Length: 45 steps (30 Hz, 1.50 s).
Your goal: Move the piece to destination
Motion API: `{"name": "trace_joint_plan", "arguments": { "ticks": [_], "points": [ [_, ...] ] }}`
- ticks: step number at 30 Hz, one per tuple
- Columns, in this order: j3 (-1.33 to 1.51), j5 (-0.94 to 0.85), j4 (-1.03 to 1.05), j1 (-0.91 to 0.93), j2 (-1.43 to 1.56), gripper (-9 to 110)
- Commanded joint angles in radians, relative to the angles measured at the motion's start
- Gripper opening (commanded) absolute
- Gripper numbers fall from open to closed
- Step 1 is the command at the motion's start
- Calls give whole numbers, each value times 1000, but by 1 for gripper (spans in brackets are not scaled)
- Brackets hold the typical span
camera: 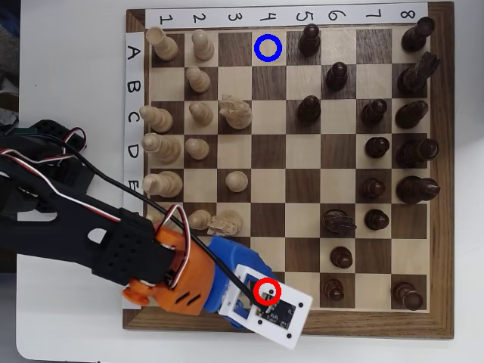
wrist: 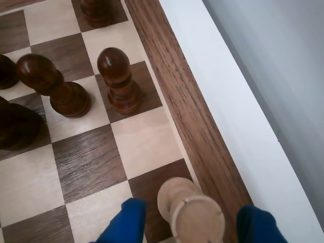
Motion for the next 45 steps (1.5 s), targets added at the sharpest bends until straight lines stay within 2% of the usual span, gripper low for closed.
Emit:
{"name": "trace_joint_plan", "arguments": {
  "ticks": [1,16,33,45],
  "points": [
    [-218,2,-64,40,-3,23],
    [-242,-3,-71,58,-20,21],
    [-239,44,-71,61,-14,3],
    [-239,40,-64,63,-15,0]
  ]
}}
